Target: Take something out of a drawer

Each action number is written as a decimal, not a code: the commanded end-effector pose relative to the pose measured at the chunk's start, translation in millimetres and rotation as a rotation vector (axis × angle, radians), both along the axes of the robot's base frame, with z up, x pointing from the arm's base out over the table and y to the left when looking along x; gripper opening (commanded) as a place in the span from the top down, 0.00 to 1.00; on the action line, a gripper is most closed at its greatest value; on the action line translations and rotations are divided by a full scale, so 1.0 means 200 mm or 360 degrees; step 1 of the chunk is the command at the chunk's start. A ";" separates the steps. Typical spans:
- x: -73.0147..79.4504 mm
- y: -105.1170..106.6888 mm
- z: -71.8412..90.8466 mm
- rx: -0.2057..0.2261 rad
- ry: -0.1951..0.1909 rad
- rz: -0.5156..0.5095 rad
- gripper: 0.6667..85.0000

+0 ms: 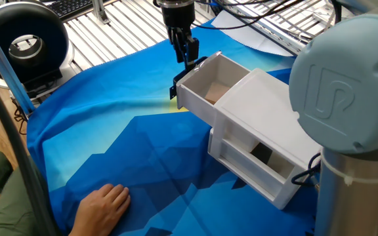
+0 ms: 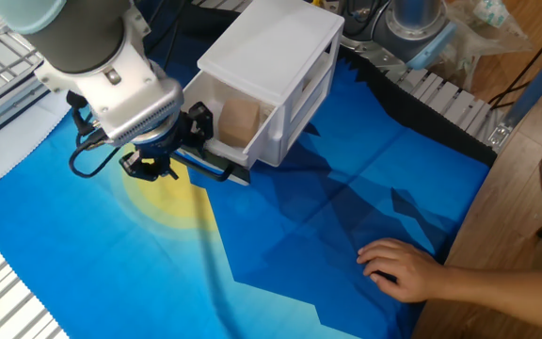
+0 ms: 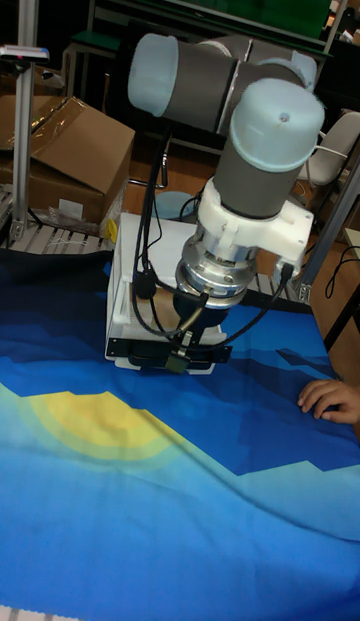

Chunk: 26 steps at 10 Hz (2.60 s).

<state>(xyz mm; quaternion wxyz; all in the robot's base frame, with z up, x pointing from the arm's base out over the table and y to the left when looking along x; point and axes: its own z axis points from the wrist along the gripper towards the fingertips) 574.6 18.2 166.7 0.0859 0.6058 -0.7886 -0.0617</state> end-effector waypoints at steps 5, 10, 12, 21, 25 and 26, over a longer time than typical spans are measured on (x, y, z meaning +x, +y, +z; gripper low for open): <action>-0.17 -0.16 0.22 -0.0326 -0.0123 -0.0537 0.43; -0.20 -0.04 0.18 -0.0120 -0.0282 -0.1699 0.57; -0.23 -0.14 0.18 -0.0220 -0.0330 -0.1795 0.75; -0.07 0.04 0.20 0.0064 -0.0360 -0.2056 0.81; -0.21 -0.09 0.24 -0.0046 -0.0401 -0.1984 0.49; -0.21 -0.09 0.22 -0.0038 -0.0416 -0.1980 0.45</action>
